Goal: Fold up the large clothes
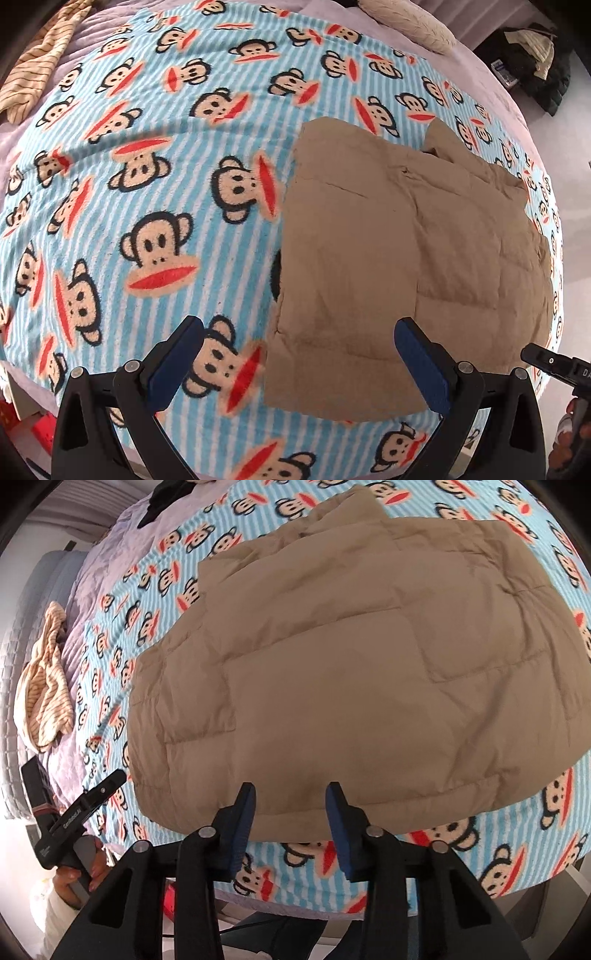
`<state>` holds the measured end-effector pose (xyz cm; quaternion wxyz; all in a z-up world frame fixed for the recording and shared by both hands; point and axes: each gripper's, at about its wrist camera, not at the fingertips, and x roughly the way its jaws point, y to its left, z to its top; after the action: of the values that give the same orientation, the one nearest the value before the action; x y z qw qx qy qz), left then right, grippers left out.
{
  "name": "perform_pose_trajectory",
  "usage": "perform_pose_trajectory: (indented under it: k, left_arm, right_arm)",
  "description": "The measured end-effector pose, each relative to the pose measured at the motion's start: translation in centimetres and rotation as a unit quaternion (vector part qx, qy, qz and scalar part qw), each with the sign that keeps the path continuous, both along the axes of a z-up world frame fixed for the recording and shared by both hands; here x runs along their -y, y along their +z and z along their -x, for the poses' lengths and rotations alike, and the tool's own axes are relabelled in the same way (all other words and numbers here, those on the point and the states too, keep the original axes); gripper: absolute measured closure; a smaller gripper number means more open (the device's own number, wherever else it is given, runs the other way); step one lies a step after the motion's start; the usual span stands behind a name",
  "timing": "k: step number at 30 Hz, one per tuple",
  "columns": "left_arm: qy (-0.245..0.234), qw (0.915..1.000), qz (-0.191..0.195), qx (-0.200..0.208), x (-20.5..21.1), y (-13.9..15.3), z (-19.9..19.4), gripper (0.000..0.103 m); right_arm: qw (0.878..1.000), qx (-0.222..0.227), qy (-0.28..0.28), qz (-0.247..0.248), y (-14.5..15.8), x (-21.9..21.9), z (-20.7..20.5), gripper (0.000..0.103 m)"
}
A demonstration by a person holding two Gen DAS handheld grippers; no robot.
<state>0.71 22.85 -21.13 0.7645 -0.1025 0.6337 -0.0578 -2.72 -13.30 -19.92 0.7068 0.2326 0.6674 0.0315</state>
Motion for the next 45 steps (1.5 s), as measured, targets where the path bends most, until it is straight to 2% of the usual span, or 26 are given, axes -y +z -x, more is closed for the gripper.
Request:
perform_pose_trajectory:
  k: [9, 11, 13, 15, 18, 20, 23, 25, 27, 30, 31, 34, 36, 37, 38, 40, 41, 42, 43, 44, 45]
  left_arm:
    - [-0.015, 0.9997, 0.020, -0.002, -0.1, -1.2, -1.3, 0.000]
    - [-0.019, 0.9995, 0.023, -0.003, -0.1, -1.4, -1.5, 0.000]
    - [-0.026, 0.9991, 0.033, -0.002, -0.4, -1.6, -1.7, 0.000]
    - [-0.029, 0.9983, 0.050, 0.002, -1.0, -1.7, -2.0, 0.000]
    - [-0.027, 0.9945, 0.101, -0.004, -2.7, -2.7, -2.9, 0.000]
    - [-0.024, 0.9871, 0.156, -0.028, -3.6, -4.5, -3.9, 0.000]
    - [-0.032, 0.9776, 0.202, -0.051, -3.4, -7.2, -5.3, 0.000]
    - [-0.040, 0.9741, 0.214, -0.061, -2.6, -8.6, -6.0, 0.000]
    - [-0.047, 0.9689, 0.235, -0.060, -1.6, -9.0, -6.6, 0.000]
    - [-0.071, 0.9553, 0.281, -0.055, 0.4, -8.7, -7.2, 0.000]
    - [-0.085, 0.9528, 0.287, -0.054, 1.3, -8.6, -7.4, 0.000]
    - [-0.122, 0.9595, 0.244, -0.072, 3.7, -10.2, -7.6, 0.000]
    - [-0.133, 0.9596, 0.236, -0.075, 4.2, -10.6, -7.7, 0.000]
    - [-0.136, 0.9581, 0.240, -0.078, 4.3, -10.5, -7.8, 0.003]
    - [-0.138, 0.9570, 0.243, -0.079, 4.3, -10.3, -7.8, 0.011]
    - [-0.137, 0.9522, 0.260, -0.083, 3.9, -9.8, -7.9, 0.052]
    - [-0.127, 0.9480, 0.279, -0.087, 3.6, -9.5, -7.9, 0.060]
    - [-0.117, 0.9481, 0.283, -0.086, 3.4, -8.9, -7.7, 0.068]
    - [-0.114, 0.9500, 0.279, -0.083, 3.2, -8.4, -7.6, 0.073]
    - [-0.113, 0.9535, 0.269, -0.074, 3.4, -7.2, -7.3, 0.075]
    - [-0.114, 0.9559, 0.262, -0.066, 3.7, -6.1, -7.0, 0.078]
  right_arm:
    - [1.000, -0.006, 0.002, 0.013, -0.9, -0.8, -0.6, 0.061]
    - [1.000, -0.004, -0.003, 0.020, -1.3, -0.8, -0.9, 0.067]
    - [1.000, -0.009, -0.006, 0.022, -2.0, -0.7, -1.2, 0.069]
    - [1.000, -0.017, -0.007, 0.025, -2.8, -0.6, -1.5, 0.069]
    - [0.999, -0.025, -0.001, 0.032, -3.7, -0.7, -1.6, 0.069]
    - [0.999, -0.030, 0.003, 0.036, -4.1, -0.9, -1.8, 0.069]
    - [0.999, -0.036, 0.009, 0.040, -4.5, -0.9, -2.0, 0.069]
    - [0.998, -0.039, 0.011, 0.042, -4.7, -1.0, -2.3, 0.069]
    - [0.998, -0.041, 0.012, 0.044, -4.9, -1.0, -2.3, 0.069]
    - [0.998, -0.041, 0.012, 0.046, -5.0, -1.1, -2.4, 0.069]
    - [0.998, -0.041, 0.011, 0.045, -5.0, -1.1, -2.3, 0.069]
    - [0.998, -0.040, 0.010, 0.042, -5.0, -1.2, -2.3, 0.069]
    - [0.998, -0.037, 0.012, 0.040, -4.3, -1.2, -2.2, 0.069]
    - [0.998, -0.032, 0.015, 0.043, -3.9, -1.1, -2.1, 0.069]
    - [0.998, -0.015, 0.021, 0.052, -2.8, -1.0, -2.2, 0.069]
    - [0.997, 0.016, 0.027, 0.072, -1.3, -0.8, -2.4, 0.069]
    - [0.995, 0.038, 0.030, 0.089, -0.5, -0.4, -2.7, 0.069]
    - [0.993, 0.053, 0.032, 0.099, 0.0, -0.1, -3.1, 0.069]
    - [0.992, 0.061, 0.033, 0.104, 0.2, 0.2, -3.4, 0.071]
    - [0.991, 0.074, 0.034, 0.109, 0.3, 0.6, -4.2, 0.077]
    - [0.990, 0.080, 0.033, 0.109, 0.1, 1.0, -4.8, 0.079]
